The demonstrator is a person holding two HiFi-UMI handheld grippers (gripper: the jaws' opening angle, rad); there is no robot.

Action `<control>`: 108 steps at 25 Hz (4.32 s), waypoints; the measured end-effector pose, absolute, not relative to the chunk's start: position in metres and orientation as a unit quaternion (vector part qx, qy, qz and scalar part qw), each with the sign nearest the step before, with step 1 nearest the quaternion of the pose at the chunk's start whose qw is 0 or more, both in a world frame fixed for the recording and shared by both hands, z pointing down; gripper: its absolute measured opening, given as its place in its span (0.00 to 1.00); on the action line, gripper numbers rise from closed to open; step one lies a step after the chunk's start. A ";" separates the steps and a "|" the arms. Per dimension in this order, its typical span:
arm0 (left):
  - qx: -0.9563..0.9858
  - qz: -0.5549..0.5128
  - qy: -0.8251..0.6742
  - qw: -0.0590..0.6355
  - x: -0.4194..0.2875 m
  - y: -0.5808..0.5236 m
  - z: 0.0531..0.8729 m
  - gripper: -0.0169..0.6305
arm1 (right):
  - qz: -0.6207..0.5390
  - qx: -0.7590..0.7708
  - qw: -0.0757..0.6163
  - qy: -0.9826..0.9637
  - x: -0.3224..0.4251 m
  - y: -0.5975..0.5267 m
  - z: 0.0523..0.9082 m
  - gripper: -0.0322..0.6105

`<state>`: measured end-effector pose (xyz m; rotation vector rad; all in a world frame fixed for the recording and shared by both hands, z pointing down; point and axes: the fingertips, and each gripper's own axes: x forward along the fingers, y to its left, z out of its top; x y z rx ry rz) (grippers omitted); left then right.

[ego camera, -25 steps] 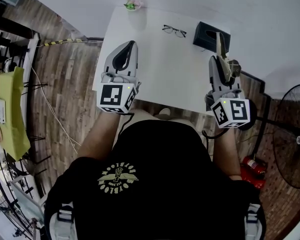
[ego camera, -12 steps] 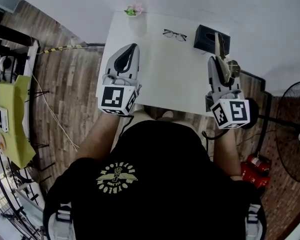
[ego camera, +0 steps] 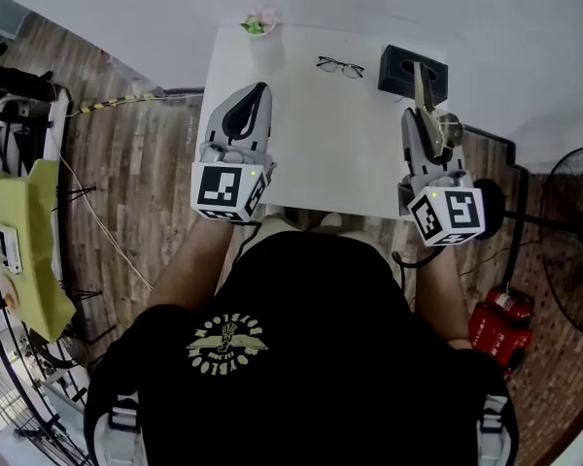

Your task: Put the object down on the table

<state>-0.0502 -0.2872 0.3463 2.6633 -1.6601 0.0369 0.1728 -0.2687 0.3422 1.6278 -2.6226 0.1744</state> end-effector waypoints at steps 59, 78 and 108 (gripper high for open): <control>0.844 0.020 -0.536 -0.007 -0.110 -0.299 0.345 0.04 | 0.217 0.514 0.149 -0.817 0.138 -0.264 0.559 0.15; 0.838 0.028 -0.545 -0.004 -0.127 -0.291 0.353 0.04 | 0.268 0.503 0.194 -0.799 0.130 -0.255 0.625 0.15; 0.861 0.025 -0.509 -0.005 -0.104 -0.304 0.349 0.04 | 0.343 0.515 0.265 -0.740 0.155 -0.267 0.727 0.15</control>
